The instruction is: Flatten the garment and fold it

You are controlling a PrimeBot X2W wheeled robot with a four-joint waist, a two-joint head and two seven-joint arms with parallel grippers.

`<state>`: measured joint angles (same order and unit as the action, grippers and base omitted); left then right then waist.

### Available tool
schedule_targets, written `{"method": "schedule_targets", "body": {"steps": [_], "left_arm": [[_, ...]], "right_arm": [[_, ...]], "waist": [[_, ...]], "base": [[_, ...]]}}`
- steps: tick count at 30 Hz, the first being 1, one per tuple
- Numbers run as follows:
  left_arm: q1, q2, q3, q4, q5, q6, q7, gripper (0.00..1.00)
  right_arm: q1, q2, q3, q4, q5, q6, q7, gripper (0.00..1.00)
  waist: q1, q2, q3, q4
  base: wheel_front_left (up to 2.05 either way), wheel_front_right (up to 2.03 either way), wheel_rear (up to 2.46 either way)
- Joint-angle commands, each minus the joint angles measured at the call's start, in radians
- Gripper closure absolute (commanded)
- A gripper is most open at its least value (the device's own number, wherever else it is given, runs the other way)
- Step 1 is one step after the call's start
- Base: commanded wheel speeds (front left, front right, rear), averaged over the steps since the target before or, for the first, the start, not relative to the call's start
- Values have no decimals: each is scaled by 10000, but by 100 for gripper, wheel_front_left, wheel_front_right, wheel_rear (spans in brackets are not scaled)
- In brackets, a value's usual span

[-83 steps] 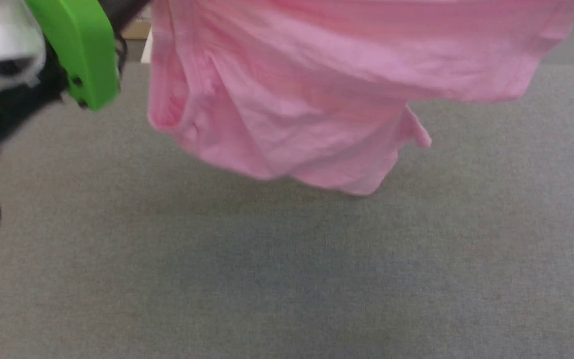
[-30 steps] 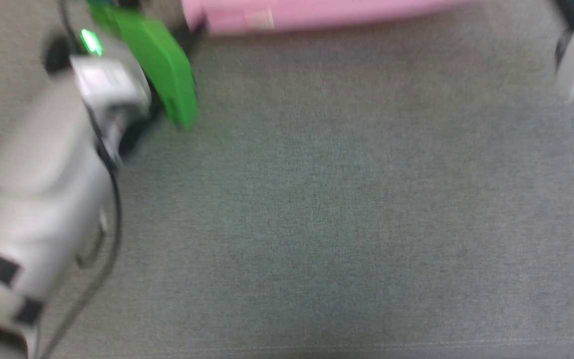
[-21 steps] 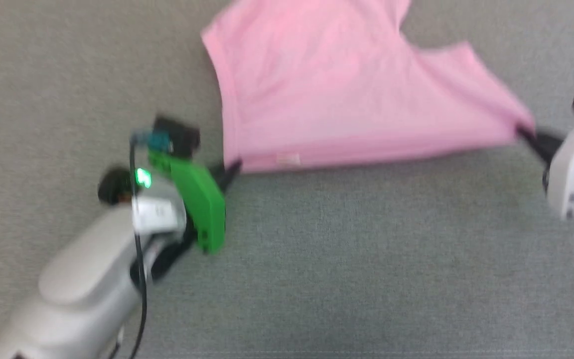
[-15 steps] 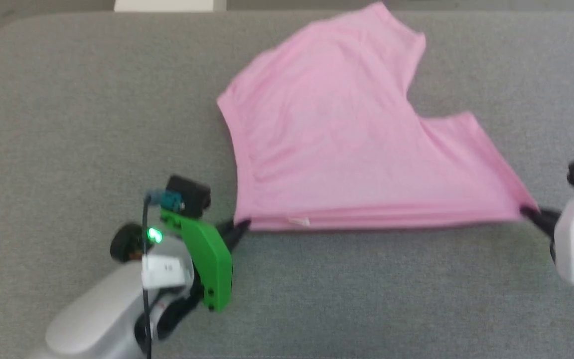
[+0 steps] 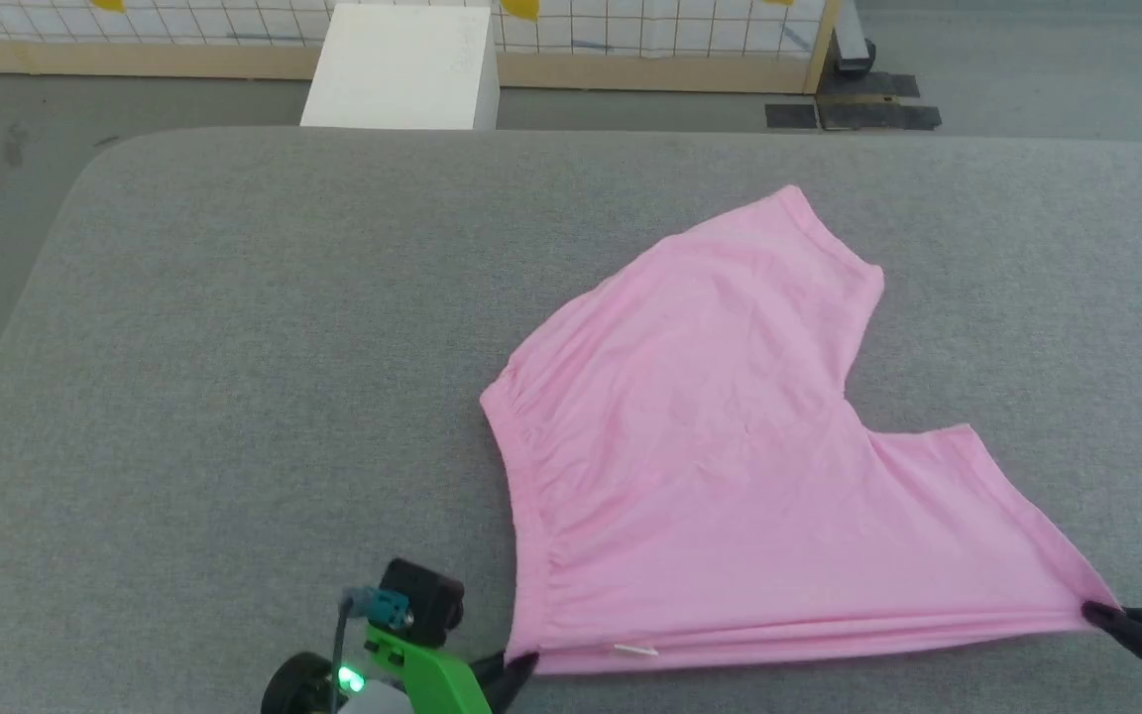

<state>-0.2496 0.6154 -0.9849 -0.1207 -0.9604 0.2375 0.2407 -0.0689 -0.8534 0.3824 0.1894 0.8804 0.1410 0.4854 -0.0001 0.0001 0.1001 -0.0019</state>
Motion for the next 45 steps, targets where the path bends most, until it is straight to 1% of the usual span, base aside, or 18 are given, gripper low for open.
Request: {"method": "schedule_targets", "body": {"steps": [1,3,6,11,16,19,22,26,30,33,38,41,45], "left_arm": [[176,243,23,50,129,195,-77,100],[180,207,63,-13,143,281,-137,100],[-74,159,456,-106,41,488,-273,100],[-825,206,736,-291,156,444,-107,100],[-1671,102,822,-575,319,262,201,100],[-2196,-30,861,-762,414,171,388,100],[-2725,-194,910,-913,498,63,546,100],[-3436,-500,1010,-1008,510,-114,722,100],[-4162,-802,997,-819,552,-419,939,100],[-4679,-1049,945,-537,578,-677,1098,100],[-5283,-1416,900,54,609,-983,1184,100],[-5475,-1649,965,442,546,-1034,1112,100],[-5605,-1893,1065,780,479,-1046,944,100]], "right_arm": [[223,2,-458,-37,-124,-103,2,100],[399,243,-1043,-323,-151,-103,-38,100],[456,509,-1774,-893,-214,-103,98,100],[38,750,-2675,-1747,-363,-103,621,100],[-1142,1099,-3282,-2308,-532,-103,1354,100],[-2148,1320,-3466,-2349,-827,-103,1840,100],[-3164,1411,-3417,-2142,-1232,-103,2274,100],[-4720,1546,-3195,-1571,-1817,-103,2883,100],[-6231,1595,-2729,-846,-2439,-103,3343,100],[-7276,1561,-2177,-244,-2941,-103,3535,100],[-8546,1522,-1391,780,-3537,-103,3477,100],[-9084,1545,-1001,1413,-3793,-103,3253,100],[-9563,1596,-762,2170,-4053,-103,2777,100]], "waist": [[1,-1,1,54],[1,-1,79,98],[1,-1,251,215],[1,-1,690,438],[1,-1,1390,749],[1,-1,1907,1004],[1,-1,2416,1280],[1,-1,3163,1707],[1,-1,3829,2111],[1,-1,4229,2345],[1,-1,4646,2602],[1,-1,4807,2711],[1,-1,4957,2819]], "base": [[0,0,0],[0,0,0],[0,0,0],[0,0,0],[0,0,0],[0,0,0],[0,0,0],[0,0,0],[0,0,0],[0,0,0],[0,0,0],[0,0,0],[0,0,0]]}}
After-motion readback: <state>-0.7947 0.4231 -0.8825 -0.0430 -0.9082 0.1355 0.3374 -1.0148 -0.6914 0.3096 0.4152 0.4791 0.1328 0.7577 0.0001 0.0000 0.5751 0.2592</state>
